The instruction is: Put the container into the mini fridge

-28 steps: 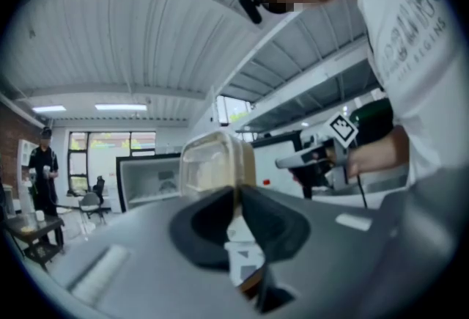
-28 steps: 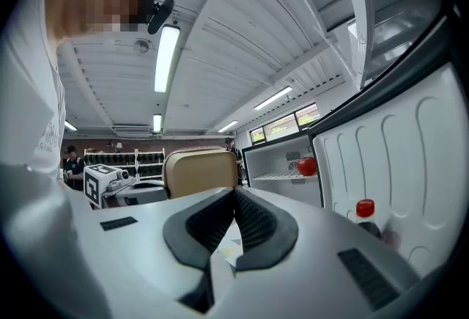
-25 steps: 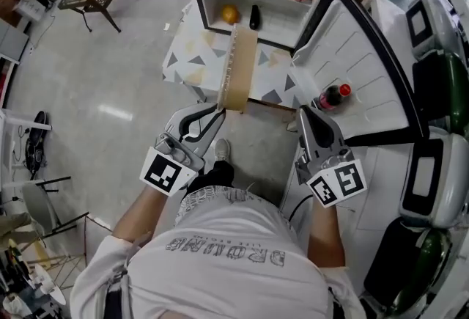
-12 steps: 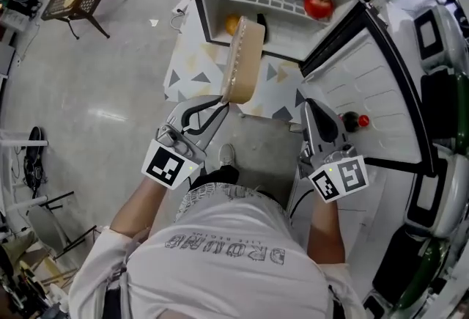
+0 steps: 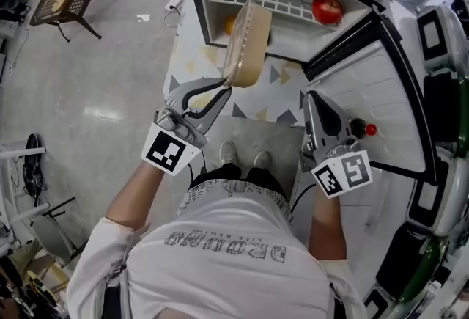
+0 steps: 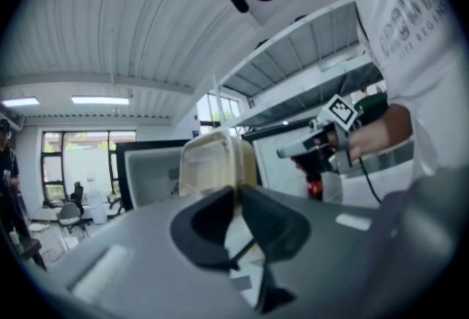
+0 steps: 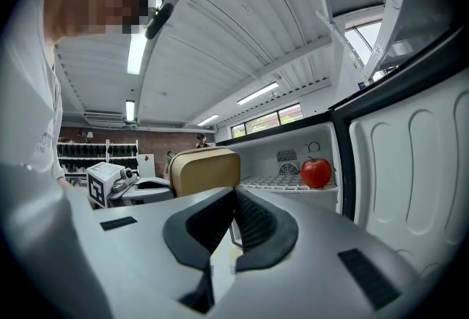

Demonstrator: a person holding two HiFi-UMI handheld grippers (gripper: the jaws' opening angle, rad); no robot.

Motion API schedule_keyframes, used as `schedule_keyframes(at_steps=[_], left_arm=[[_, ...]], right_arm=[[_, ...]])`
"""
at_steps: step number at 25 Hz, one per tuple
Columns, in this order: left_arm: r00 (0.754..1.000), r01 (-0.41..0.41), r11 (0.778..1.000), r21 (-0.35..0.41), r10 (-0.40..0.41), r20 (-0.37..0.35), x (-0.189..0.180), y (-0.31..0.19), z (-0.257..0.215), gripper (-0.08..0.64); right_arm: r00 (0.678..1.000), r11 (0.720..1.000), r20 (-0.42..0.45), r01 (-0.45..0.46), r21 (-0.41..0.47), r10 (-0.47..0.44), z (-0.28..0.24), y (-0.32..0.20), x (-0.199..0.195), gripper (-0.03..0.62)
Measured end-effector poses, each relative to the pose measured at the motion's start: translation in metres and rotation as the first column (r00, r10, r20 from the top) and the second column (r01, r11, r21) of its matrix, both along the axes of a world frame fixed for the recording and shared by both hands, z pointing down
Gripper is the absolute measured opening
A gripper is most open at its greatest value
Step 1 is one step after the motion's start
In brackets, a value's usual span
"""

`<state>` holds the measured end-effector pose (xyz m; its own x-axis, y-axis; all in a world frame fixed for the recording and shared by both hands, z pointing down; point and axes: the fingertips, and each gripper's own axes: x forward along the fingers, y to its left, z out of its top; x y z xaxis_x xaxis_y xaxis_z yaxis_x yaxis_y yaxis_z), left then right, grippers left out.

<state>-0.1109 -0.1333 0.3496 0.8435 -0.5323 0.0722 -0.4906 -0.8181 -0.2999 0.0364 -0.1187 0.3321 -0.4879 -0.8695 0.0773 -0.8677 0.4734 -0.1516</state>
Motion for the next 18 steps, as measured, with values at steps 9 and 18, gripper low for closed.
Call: schedule_keyframes(at_steps=[9, 18], left_arm=[[0.993, -0.004, 0.997, 0.079, -0.006, 0.120, 0.015, -0.045, -0.003, 0.043], [0.965, -0.006, 0.991, 0.131, -0.028, 0.260, 0.038, -0.090, 0.001, 0.044]], right_arm=[[1.000, 1.000, 0.024, 0.018, 0.007, -0.018, 0.001, -0.031, 0.001, 0.003], [0.997, 0.999, 0.062, 0.040, 0.003, -0.040, 0.008, -0.056, 0.021, 0.003]])
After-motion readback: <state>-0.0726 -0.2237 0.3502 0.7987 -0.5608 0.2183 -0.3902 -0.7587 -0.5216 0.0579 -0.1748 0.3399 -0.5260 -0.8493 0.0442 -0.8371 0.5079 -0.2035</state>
